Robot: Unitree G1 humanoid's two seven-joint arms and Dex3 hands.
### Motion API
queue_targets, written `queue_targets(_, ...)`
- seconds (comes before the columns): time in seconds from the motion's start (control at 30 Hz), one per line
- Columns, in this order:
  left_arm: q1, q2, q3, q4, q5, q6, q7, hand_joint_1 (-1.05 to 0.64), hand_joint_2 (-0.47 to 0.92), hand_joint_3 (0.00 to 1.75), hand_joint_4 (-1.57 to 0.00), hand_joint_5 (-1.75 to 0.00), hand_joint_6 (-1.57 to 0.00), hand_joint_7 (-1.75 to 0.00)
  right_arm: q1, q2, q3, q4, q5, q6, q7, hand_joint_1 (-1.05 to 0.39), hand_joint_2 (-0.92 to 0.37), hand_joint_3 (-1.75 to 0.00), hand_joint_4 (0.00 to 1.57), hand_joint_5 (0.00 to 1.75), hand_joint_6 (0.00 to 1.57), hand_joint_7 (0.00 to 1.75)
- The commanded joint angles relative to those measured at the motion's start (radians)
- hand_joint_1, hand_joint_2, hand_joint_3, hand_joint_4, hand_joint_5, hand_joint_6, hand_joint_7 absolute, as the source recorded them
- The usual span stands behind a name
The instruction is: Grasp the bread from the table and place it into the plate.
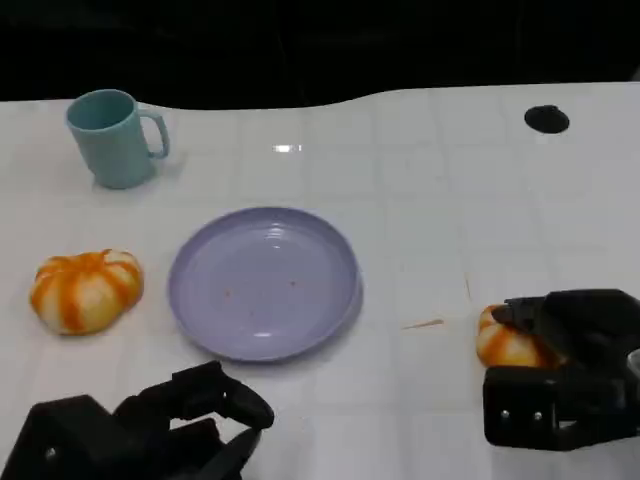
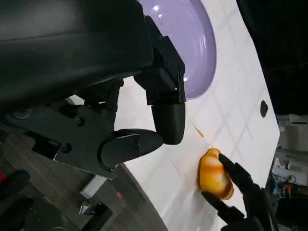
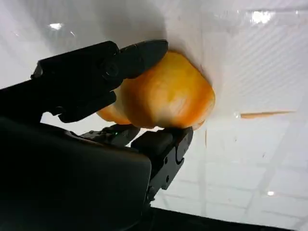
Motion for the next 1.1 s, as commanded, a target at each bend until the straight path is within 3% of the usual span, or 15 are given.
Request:
queue_targets(0.03, 0.005, 0.005, 0.009, -0.022, -0.001, 0.007, 0.008, -0.32, 0.79, 0.63, -0.68, -1.75, -0.65, -1.26, -0.007, 0.030, -0.023, 0.080, 0.057, -0.016, -0.135, -0.40, -0.91, -0.02, 0.84, 0.21, 0.90, 0.08)
queue_targets(0.07, 0.005, 0.005, 0.008, -0.024, 0.000, 0.008, 0.008, -0.32, 0.79, 0.63, -0.68, -1.75, -0.65, -1.26, -0.008, 0.036, -0.029, 0.092, 0.070, -0.024, -0.167, -0.36, -0.90, -0.01, 0.96, 0.31, 1.00, 0.09)
queue_targets(0.13, 0.005, 0.005, 0.007, -0.028, 0.002, 0.011, 0.010, -0.32, 0.79, 0.63, -0.69, -1.75, -0.65, -1.26, -0.011, 0.042, -0.040, 0.120, 0.099, -0.057, -0.241, -0.29, -0.91, -0.01, 0.98, 0.55, 1.12, 0.06)
queue_targets(0.23, 0.004, 0.004, 0.007, -0.036, 0.000, 0.024, 0.011, -0.31, 0.80, 0.63, -0.69, -1.75, -0.64, -1.26, -0.025, 0.036, -0.038, 0.170, 0.122, -0.125, -0.343, -0.17, -0.91, -0.05, 0.94, 1.22, 1.29, 0.08)
queue_targets(0.27, 0.004, 0.002, 0.008, -0.039, -0.002, 0.029, 0.012, -0.30, 0.80, 0.63, -0.69, -1.75, -0.64, -1.26, -0.029, 0.031, -0.035, 0.181, 0.123, -0.143, -0.368, -0.14, -0.85, -0.24, 0.93, 1.45, 1.35, 0.10)
queue_targets(0.3, 0.004, 0.001, 0.009, -0.041, -0.004, 0.033, 0.012, -0.30, 0.80, 0.64, -0.68, -1.75, -0.64, -1.26, -0.032, 0.028, -0.032, 0.189, 0.123, -0.154, -0.384, -0.13, -0.68, -0.57, 0.93, 1.58, 1.37, 0.14)
queue_targets(0.37, 0.004, 0.000, 0.008, -0.042, -0.004, 0.030, 0.009, -0.29, 0.80, 0.64, -0.69, -1.75, -0.64, -1.26, -0.036, 0.027, -0.031, 0.199, 0.124, -0.172, -0.415, -0.13, -0.50, -0.95, 0.93, 1.69, 1.36, 0.26)
queue_targets(0.4, 0.003, 0.000, 0.008, -0.042, -0.003, 0.030, 0.009, -0.29, 0.80, 0.64, -0.69, -1.75, -0.63, -1.26, -0.037, 0.029, -0.031, 0.204, 0.125, -0.182, -0.431, -0.15, -0.47, -1.02, 0.94, 1.72, 1.19, 0.66)
queue_targets(0.43, 0.003, 0.000, 0.007, -0.042, -0.002, 0.029, 0.009, -0.29, 0.80, 0.64, -0.69, -1.75, -0.63, -1.26, -0.038, 0.029, -0.031, 0.208, 0.127, -0.188, -0.444, -0.15, -0.46, -1.05, 0.94, 1.73, 1.08, 0.90)
queue_targets(0.5, 0.002, -0.001, 0.006, -0.043, 0.002, 0.033, 0.013, -0.28, 0.80, 0.65, -0.69, -1.75, -0.63, -1.27, -0.039, 0.031, -0.027, 0.212, 0.128, -0.200, -0.466, -0.16, -0.47, -1.04, 0.92, 1.74, 0.91, 1.26)
queue_targets(0.53, 0.002, -0.001, 0.005, -0.044, 0.003, 0.034, 0.014, -0.28, 0.80, 0.65, -0.69, -1.75, -0.63, -1.27, -0.040, 0.031, -0.026, 0.217, 0.129, -0.211, -0.481, -0.16, -0.47, -1.03, 0.92, 1.75, 0.86, 1.33)
queue_targets(0.7, 0.002, -0.002, 0.002, -0.047, 0.005, 0.038, 0.016, -0.27, 0.80, 0.65, -0.68, -1.75, -0.62, -1.27, -0.046, 0.032, -0.027, 0.233, 0.135, -0.256, -0.540, -0.13, -0.45, -1.02, 0.90, 1.75, 0.82, 1.42)
queue_targets(0.8, -0.001, -0.003, 0.001, -0.048, 0.007, 0.041, 0.019, -0.28, 0.79, 0.65, -0.67, -1.75, -0.63, -1.28, -0.052, 0.034, -0.027, 0.250, 0.133, -0.289, -0.586, -0.11, -0.43, -1.05, 0.90, 1.75, 0.77, 1.58)
queue_targets(0.97, -0.003, 0.006, -0.006, -0.039, 0.022, 0.020, 0.017, -0.28, 0.79, 0.65, -0.68, -1.75, -0.62, -1.29, -0.051, 0.044, -0.021, 0.241, 0.130, -0.324, -0.640, -0.10, -0.33, -1.16, 0.94, 1.75, 0.80, 1.56)
queue_targets(1.1, 0.000, -0.004, 0.000, -0.047, 0.009, 0.040, 0.019, -0.26, 0.80, 0.65, -0.68, -1.75, -0.62, -1.29, -0.047, 0.051, -0.018, 0.207, 0.144, -0.355, -0.640, -0.10, -0.34, -1.20, 0.93, 1.75, 0.77, 1.63)
